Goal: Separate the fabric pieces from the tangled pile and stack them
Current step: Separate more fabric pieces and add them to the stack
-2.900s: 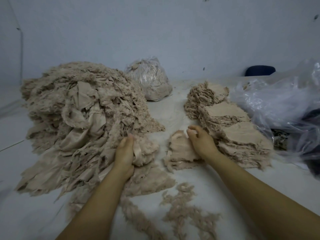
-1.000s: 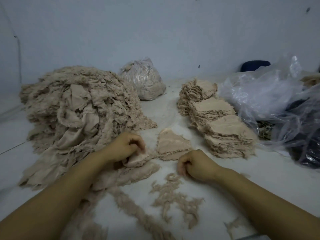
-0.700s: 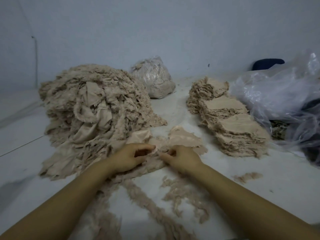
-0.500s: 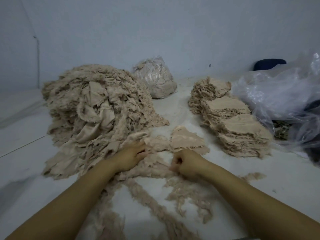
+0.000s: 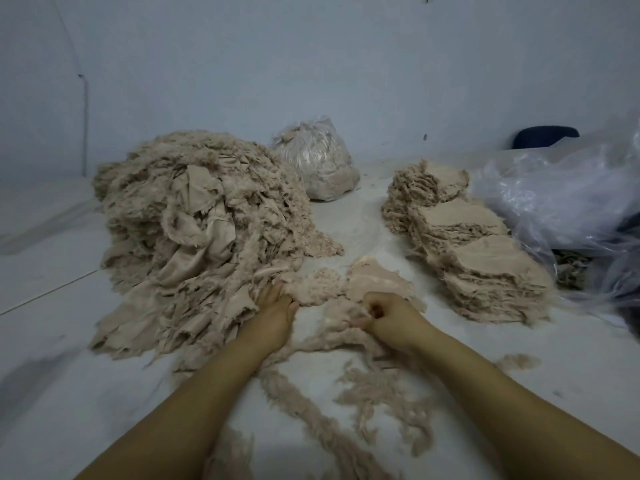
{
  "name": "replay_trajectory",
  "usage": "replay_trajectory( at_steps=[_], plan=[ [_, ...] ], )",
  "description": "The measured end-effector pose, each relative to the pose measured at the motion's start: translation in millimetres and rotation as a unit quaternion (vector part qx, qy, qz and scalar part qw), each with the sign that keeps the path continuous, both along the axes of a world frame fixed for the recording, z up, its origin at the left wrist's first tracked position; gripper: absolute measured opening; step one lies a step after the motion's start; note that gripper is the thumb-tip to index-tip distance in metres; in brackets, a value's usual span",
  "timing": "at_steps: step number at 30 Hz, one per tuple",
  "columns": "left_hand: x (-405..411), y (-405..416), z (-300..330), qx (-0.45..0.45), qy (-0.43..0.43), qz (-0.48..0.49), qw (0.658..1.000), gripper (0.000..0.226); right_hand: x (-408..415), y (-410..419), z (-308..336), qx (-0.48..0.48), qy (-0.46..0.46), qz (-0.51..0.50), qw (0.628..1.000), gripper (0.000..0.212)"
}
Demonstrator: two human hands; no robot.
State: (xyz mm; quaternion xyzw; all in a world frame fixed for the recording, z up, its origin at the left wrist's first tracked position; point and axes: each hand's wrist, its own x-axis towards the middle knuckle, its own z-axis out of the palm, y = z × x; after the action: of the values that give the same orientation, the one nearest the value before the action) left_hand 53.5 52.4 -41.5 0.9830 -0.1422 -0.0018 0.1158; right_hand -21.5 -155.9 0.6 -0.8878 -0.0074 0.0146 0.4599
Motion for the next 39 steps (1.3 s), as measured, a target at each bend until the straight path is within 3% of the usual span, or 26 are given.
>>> replay_trajectory(
  at_steps=[3, 6, 8, 10, 11, 13, 16, 19, 25, 28, 31, 33, 36, 39],
  plan=[
    [-4.8, -3.1, 0.9, -0.025, -0.019, -0.017, 0.999, 0.038, -4.8, -19.4, 2.6, 0.109, 0.004, -0.039, 0.993, 0.037],
    [-16.8, -11.1, 13.2, -0.178, -0.129, -0.049, 0.974, 0.034, -6.4, -17.2, 2.5, 0.196, 0.007, -0.022, 0.98, 0.03],
    [-29.8, -23.9, 31.2, -0.296, -0.076, -0.066, 0.95, 0.047, -6.7, -11.4, 3.4, 0.201, 0.001, -0.003, 0.98, 0.023],
    [-39.0, -38.2, 42.2, -0.347, 0.032, -0.093, 0.932, 0.065, -7.2, -6.0, 4.5, 0.212, -0.004, 0.017, 0.977, 0.026],
    [-41.9, -44.6, 42.8, -0.368, 0.056, -0.107, 0.922, 0.054, -7.7, -4.2, 5.0, 0.213, -0.004, 0.029, 0.977, 0.028],
    [-42.2, -51.5, 43.2, -0.434, 0.044, -0.09, 0.895, 0.013, -9.7, -2.8, 6.5, 0.195, -0.009, 0.045, 0.98, 0.033],
    [-31.4, -46.4, 44.4, -0.476, -0.002, -0.008, 0.879, 0.025, -9.5, -9.6, 7.0, 0.181, -0.015, 0.038, 0.983, 0.031],
    [-22.4, -36.0, 48.3, -0.561, 0.03, 0.076, 0.824, 0.02, -8.1, -23.2, 5.6, 0.227, -0.002, 0.016, 0.974, 0.029],
    [-33.0, -34.6, 54.1, -0.483, 0.264, 0.018, 0.835, 0.039, -2.6, -28.7, 12.3, 0.229, -0.01, 0.054, 0.972, 0.034],
    [-36.8, -51.7, 54.2, -0.494, 0.328, -0.062, 0.803, 0.04, -0.5, -19.0, 15.6, 0.241, -0.021, 0.083, 0.967, 0.038],
    [-35.7, -68.9, 57.6, -0.543, 0.195, -0.06, 0.815, 0.021, -1.3, -14.1, 14.3, 0.277, -0.013, 0.032, 0.96, 0.052],
    [-34.5, -78.1, 61.5, -0.55, 0.127, -0.081, 0.822, 0.02, -4.3, -10.6, 9.7, 0.348, 0.029, 0.021, 0.937, 0.069],
    [-34.4, -87.9, 67.2, -0.535, 0.066, -0.084, 0.838, 0.024, -10.8, 0.9, 2.4, 0.457, 0.069, 0.054, 0.885, 0.064],
    [-27.0, -85.7, 70.2, -0.564, 0.005, -0.021, 0.825, 0.029, -13.7, 2.5, 1.6, 0.441, 0.088, 0.022, 0.893, 0.053]
  ],
)
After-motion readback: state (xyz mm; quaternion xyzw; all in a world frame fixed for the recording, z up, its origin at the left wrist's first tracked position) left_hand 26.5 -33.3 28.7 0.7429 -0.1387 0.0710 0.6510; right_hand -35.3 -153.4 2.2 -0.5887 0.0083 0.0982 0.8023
